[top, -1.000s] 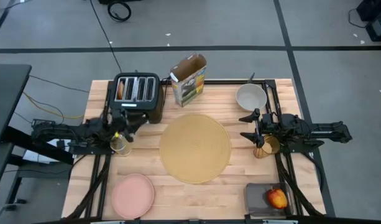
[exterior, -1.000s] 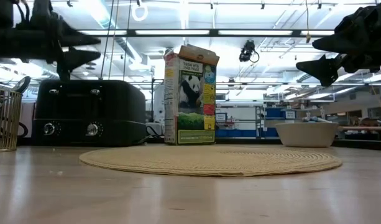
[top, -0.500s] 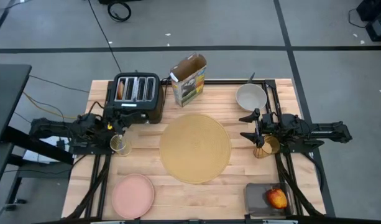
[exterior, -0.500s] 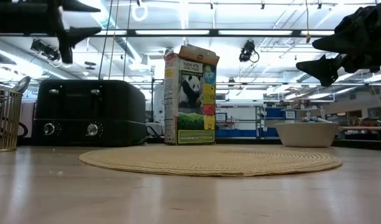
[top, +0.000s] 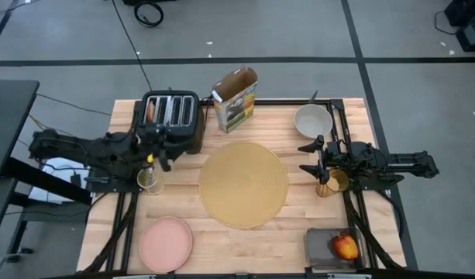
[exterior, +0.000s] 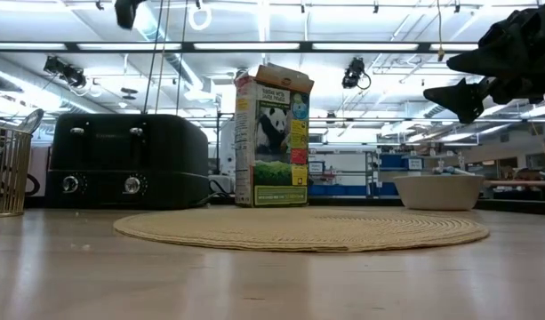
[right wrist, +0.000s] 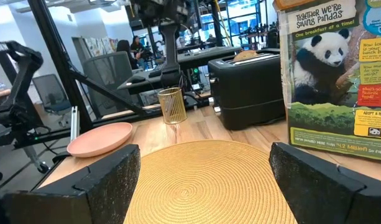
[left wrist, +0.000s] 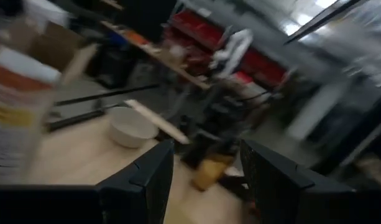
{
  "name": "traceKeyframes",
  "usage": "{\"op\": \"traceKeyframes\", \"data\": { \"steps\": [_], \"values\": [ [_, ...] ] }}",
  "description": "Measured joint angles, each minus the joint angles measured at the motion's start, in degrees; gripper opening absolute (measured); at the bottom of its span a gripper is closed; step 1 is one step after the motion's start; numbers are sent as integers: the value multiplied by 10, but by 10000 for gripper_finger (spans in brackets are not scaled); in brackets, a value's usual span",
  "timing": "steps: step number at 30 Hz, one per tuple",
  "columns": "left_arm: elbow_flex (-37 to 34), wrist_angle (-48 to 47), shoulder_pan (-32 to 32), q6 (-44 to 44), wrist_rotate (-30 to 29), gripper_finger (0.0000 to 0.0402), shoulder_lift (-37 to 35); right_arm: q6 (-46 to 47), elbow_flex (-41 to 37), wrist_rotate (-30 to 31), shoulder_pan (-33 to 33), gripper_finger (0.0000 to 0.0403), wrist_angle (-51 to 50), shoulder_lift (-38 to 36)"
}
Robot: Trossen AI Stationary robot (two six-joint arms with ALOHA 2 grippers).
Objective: Arrange a breakfast setting
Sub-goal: Move the cereal box to the left side of the placemat
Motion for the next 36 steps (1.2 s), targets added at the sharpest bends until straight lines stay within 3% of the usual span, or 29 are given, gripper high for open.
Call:
{"op": "traceKeyframes", "data": {
  "steps": [7, 11, 14, 17, 21, 25, 32, 36],
  "values": [
    [177, -244, 2, 4, -93, 192, 95, 0, 0, 8, -1, 360, 36, 0],
    [213, -272, 12, -11, -96, 192, 132, 19, 0, 10, -1, 360, 99, 0],
    [243, -255, 10, -15, -96, 191, 169, 116, 0, 6, -1, 360, 185, 0],
    [278, -210, -5, 36, -99, 180, 217, 197, 0, 14, -1, 360, 275, 0],
    [316, -161, 6, 95, -134, 171, 276, 237, 0, 29, -1, 360, 353, 0],
    [327, -160, 59, 95, -137, 170, 319, 243, 5, 22, 0, 360, 369, 2],
    [327, -78, 167, 133, 7, 224, 352, 314, 50, 60, 0, 360, 375, 48],
    [328, -48, 222, 184, 27, 280, 372, 346, 70, 125, 0, 360, 415, 88]
  ]
}}
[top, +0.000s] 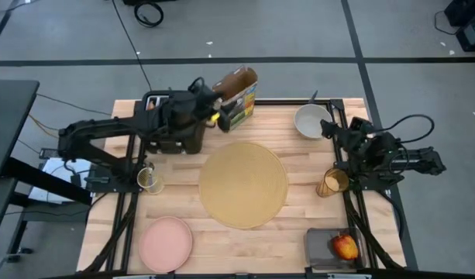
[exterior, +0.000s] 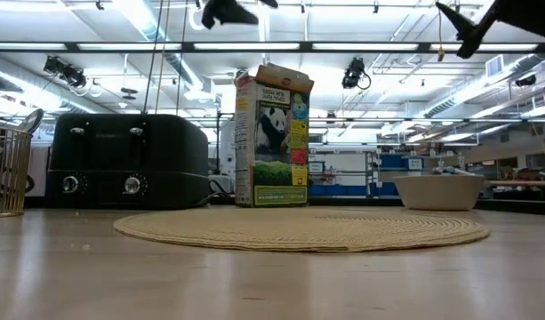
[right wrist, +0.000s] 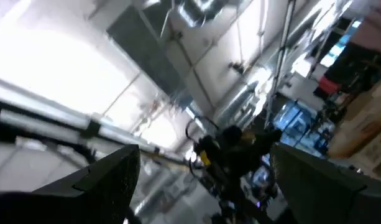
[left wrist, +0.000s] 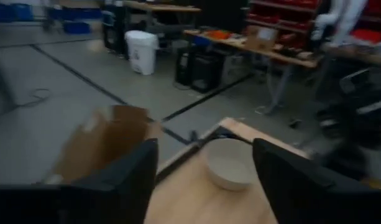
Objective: Arrange a breakfast setting
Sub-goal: Move the cereal box to the left side of the placemat
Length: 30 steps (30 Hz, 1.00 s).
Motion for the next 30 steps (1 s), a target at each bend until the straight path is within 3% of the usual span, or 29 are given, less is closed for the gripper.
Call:
{"op": "traceKeyframes", "data": {
  "steps": [6, 11, 16, 21, 30],
  "values": [
    [0, 5, 62, 20, 33, 312, 44, -65, 19, 59, -7, 360, 95, 36],
    [0, 32, 92, 50, 45, 305, 81, -122, 88, 71, -8, 360, -17, 96],
    [47, 11, 90, 121, 45, 302, 108, -183, 183, 43, -9, 360, -132, 194],
    [59, -39, 85, 133, 99, 302, 121, -210, 234, 3, -16, 360, -164, 256],
    [60, -131, 97, 137, 58, 301, 147, -216, 242, -12, -24, 360, -180, 299]
  ]
}}
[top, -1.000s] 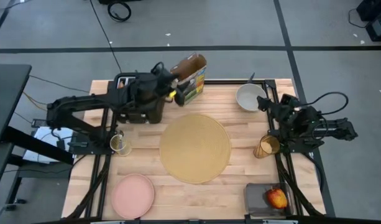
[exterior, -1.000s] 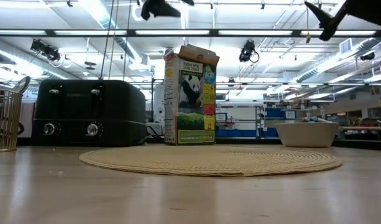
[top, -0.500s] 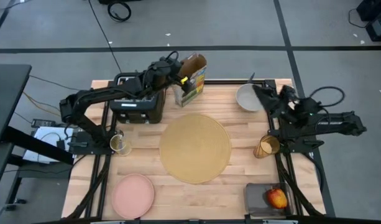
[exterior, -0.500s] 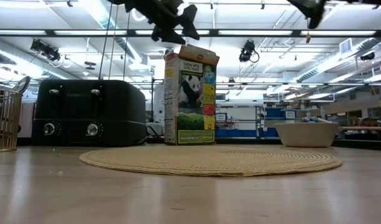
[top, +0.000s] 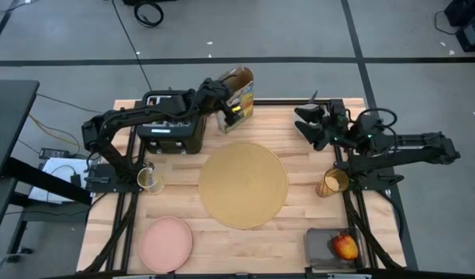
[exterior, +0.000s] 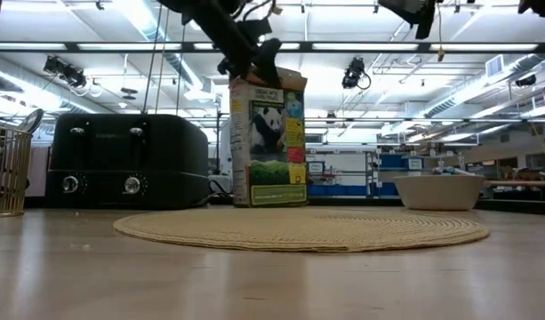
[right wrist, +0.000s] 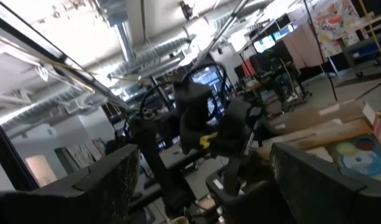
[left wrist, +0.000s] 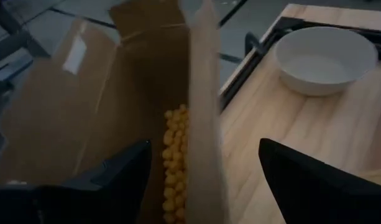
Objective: Arrange a breakfast setting
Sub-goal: Move the cereal box to the left side of the placemat
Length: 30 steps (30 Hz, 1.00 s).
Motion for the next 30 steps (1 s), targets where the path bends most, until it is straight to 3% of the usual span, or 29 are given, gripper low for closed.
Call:
{"op": "traceKeyframes", "data": {
  "steps": [4, 8, 18, 23, 26, 30],
  "values": [
    [0, -2, -4, 10, 4, 287, 17, 0, 0, -1, 0, 360, -1, 10],
    [0, -1, -12, 15, 4, 237, 21, -7, 0, -2, 0, 360, -2, 13],
    [0, 25, -23, 26, -15, 17, 22, -34, 0, -8, 0, 360, -21, 11],
    [34, -3, -37, 34, -16, 11, 12, -36, 0, -9, 0, 360, -33, 9],
    [121, -57, -57, 60, -15, 6, 10, -50, 2, -9, 0, 360, -55, 9],
    [239, -178, -97, 86, -15, 5, 9, -77, 41, -10, 0, 360, -187, 10]
  ]
}}
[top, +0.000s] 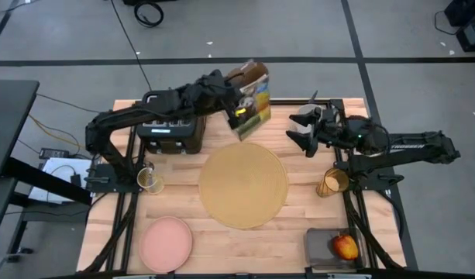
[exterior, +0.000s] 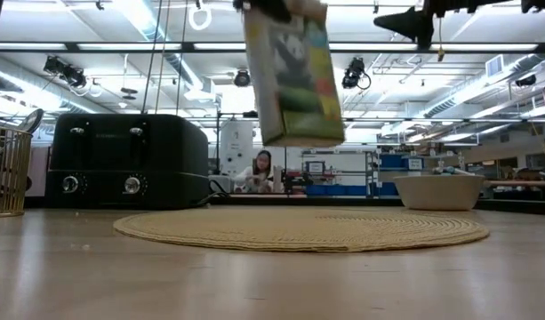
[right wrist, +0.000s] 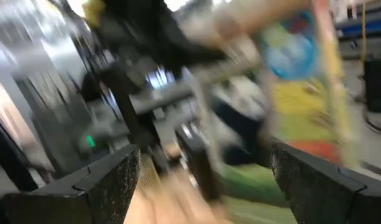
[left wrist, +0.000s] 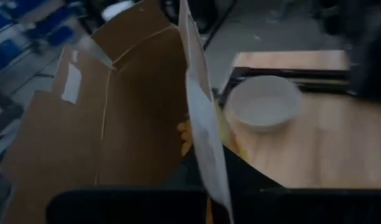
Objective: Arrange a breakfast setting
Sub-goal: Move the cereal box to the left side of the placemat
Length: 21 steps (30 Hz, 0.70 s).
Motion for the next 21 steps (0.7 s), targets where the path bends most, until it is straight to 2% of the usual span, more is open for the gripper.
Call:
{"op": "traceKeyframes", "data": {
  "steps": [3, 6, 9, 13, 21],
  "values": [
    [57, -102, -33, -18, 1, 5, 0, -30, 46, -5, 0, 360, -112, 6],
    [106, -202, -68, -74, 0, 4, -2, -58, 88, -10, 0, 360, -197, 15],
    [125, -290, -109, -140, -11, 4, -4, -72, 117, -10, 0, 360, -262, 26],
    [122, -384, -168, -248, -69, 4, -1, -83, 121, -12, 0, 360, -278, 37],
    [90, -524, -291, -540, -184, 3, -2, -86, 121, -39, 18, 360, -277, 70]
  ]
}}
